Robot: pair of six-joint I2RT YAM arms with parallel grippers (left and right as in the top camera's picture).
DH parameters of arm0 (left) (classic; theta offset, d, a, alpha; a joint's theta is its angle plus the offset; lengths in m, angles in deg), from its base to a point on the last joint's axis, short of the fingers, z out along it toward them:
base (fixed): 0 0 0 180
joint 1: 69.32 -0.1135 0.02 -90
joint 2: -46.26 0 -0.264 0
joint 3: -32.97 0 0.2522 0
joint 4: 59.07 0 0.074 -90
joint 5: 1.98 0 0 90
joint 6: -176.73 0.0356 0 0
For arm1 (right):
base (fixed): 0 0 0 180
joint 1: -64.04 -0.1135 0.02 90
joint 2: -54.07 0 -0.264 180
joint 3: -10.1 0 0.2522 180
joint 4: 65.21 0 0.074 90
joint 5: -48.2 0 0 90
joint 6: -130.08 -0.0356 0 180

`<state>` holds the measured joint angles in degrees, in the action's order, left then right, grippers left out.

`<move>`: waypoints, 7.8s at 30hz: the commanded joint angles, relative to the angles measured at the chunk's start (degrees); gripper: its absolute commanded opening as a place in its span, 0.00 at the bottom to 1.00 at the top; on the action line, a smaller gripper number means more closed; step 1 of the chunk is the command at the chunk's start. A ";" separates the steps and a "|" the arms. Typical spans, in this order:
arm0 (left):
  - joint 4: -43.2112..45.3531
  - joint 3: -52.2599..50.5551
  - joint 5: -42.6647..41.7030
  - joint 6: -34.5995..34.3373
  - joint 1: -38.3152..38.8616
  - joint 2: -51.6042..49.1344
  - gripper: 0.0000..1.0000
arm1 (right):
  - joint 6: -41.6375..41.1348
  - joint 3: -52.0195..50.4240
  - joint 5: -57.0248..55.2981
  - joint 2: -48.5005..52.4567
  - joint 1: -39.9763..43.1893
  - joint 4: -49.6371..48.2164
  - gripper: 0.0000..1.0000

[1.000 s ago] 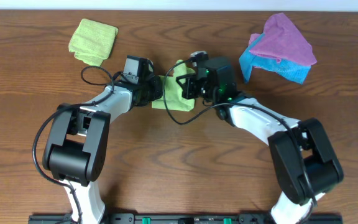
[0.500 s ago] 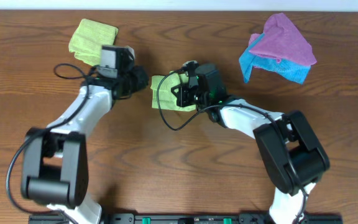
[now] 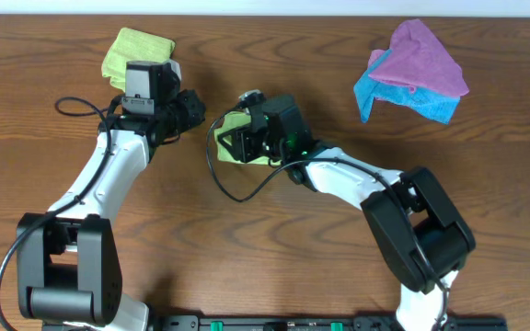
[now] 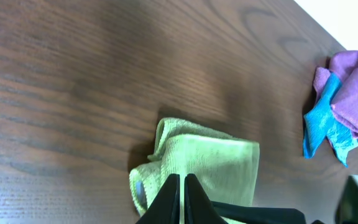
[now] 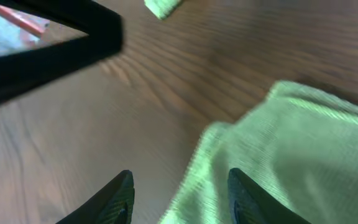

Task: Fold the cloth

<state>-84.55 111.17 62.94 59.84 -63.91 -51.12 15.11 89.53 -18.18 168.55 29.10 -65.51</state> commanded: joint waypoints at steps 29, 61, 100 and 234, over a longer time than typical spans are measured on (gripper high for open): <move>-14.69 -4.46 -13.53 -1.27 -1.70 2.23 0.96 | 25.70 -10.80 0.87 -50.25 29.35 52.63 0.99; 3.82 -5.01 -16.72 -15.82 4.07 -15.19 0.95 | 12.79 -35.52 1.25 -85.22 35.71 53.35 0.99; 17.07 22.60 -27.85 -21.53 2.34 -25.49 0.06 | 12.79 -35.52 1.25 -85.22 35.71 53.35 0.99; -16.37 -30.36 25.66 13.62 -9.20 51.58 0.96 | 12.79 -35.52 1.25 -85.22 35.71 53.35 0.99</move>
<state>-101.23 85.47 81.43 73.48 -74.27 -5.46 28.50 54.10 -17.33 83.61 64.35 -12.21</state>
